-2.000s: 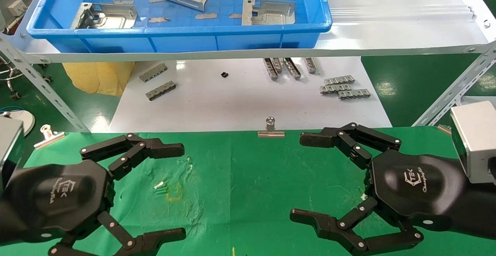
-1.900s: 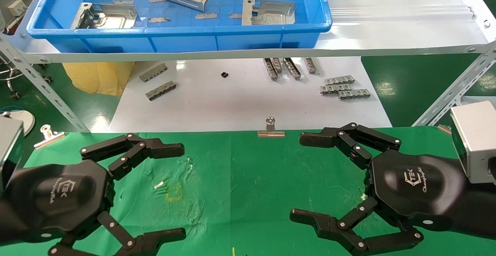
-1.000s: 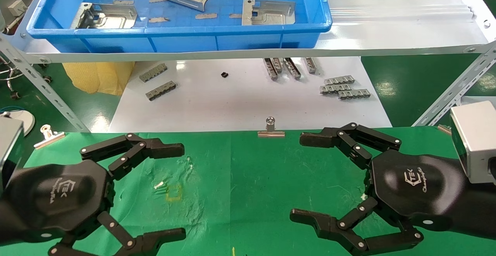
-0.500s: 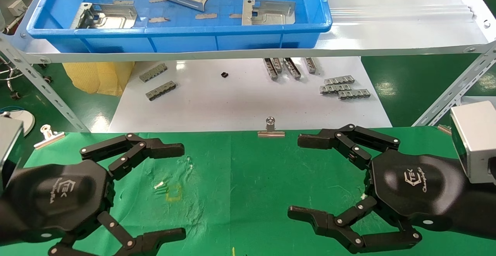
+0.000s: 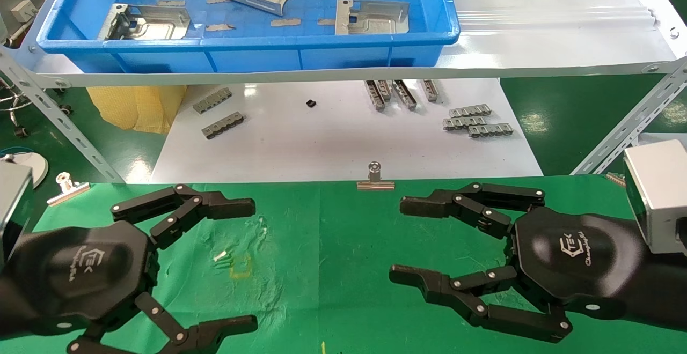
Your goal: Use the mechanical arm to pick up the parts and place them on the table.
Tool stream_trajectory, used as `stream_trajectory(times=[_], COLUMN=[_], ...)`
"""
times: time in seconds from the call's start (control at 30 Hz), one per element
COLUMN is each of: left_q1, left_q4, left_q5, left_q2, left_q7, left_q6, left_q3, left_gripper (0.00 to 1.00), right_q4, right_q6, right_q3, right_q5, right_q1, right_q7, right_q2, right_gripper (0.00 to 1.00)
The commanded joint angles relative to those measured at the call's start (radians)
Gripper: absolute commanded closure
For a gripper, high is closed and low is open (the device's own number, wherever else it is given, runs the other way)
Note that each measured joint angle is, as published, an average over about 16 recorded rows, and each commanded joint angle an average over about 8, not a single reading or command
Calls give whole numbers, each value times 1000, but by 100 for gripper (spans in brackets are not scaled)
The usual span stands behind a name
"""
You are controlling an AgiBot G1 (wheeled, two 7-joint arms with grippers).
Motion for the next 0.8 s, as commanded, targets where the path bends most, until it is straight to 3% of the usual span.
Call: stream_trajectory(times=[0.03, 0.6, 0.8], left_q1=[0, -5, -106], left_q4=[0, -2, 24], left_q5=[0, -1, 42], left_q2=[0, 3, 36], left_q7=[0, 1, -1], left_q6=[0, -1, -34], left_q3=[0, -1, 4], left_gripper=[0, 0, 0], right_q4=[0, 0, 0], right_q6=[0, 0, 0], right_q3=[0, 0, 0], right_q5=[0, 0, 0], right_q1=[0, 0, 0], right_q7=[0, 0, 0], right_q2=[0, 0, 0], right_gripper=[100, 100, 100])
